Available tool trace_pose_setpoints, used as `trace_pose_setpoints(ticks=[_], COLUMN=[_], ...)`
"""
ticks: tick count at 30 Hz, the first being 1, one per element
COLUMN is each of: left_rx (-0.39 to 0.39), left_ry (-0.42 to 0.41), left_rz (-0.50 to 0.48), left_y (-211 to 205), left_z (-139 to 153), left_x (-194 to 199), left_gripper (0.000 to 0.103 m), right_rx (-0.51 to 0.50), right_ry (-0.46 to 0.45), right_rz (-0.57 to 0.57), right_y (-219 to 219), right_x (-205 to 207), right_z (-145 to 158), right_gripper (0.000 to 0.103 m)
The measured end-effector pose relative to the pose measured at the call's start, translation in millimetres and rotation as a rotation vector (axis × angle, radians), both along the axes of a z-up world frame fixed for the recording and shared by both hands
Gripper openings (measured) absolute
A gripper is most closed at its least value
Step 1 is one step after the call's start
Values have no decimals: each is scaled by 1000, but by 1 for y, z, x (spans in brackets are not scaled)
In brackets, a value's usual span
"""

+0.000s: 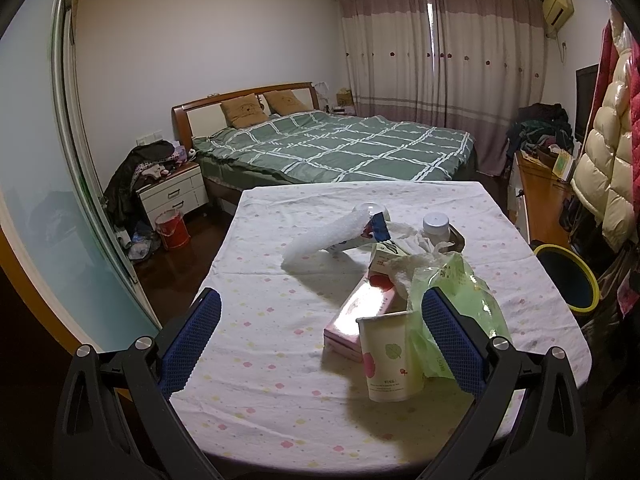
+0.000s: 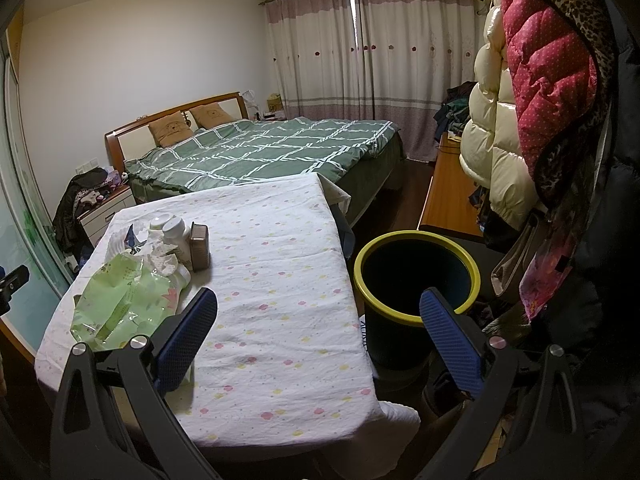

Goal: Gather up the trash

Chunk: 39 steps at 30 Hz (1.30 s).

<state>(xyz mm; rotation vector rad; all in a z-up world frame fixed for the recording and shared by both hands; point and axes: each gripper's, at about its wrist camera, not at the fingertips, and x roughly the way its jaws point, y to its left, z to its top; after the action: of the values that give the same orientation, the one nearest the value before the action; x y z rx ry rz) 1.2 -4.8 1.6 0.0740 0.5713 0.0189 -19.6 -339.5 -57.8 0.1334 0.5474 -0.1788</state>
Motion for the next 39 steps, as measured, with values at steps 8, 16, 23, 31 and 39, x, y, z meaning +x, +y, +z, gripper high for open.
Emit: trace_pose_setpoints(ticks=[8,16,23,31,39], left_rx=[5,6,6,6,7], left_ry=[4,6,6,6,7], left_rz=[-2,-3,-5,-4,-4], left_y=[-1,-1,-1,-2,-2], left_z=[-1,-2,-2,-2,-2], left_x=[0,1,1,1,1], left_gripper=[99,99,99,99,99], right_rx=[1,1,4,5,6], right_ry=[2,4,6,11,14], right_rz=[-1,1,1,5,6], right_y=[2,2,3,2,3], right_x=[0,2,2,4,5], right_z=[-3,-5,-8,-8,-8], right_gripper=[97,97,97,97,97])
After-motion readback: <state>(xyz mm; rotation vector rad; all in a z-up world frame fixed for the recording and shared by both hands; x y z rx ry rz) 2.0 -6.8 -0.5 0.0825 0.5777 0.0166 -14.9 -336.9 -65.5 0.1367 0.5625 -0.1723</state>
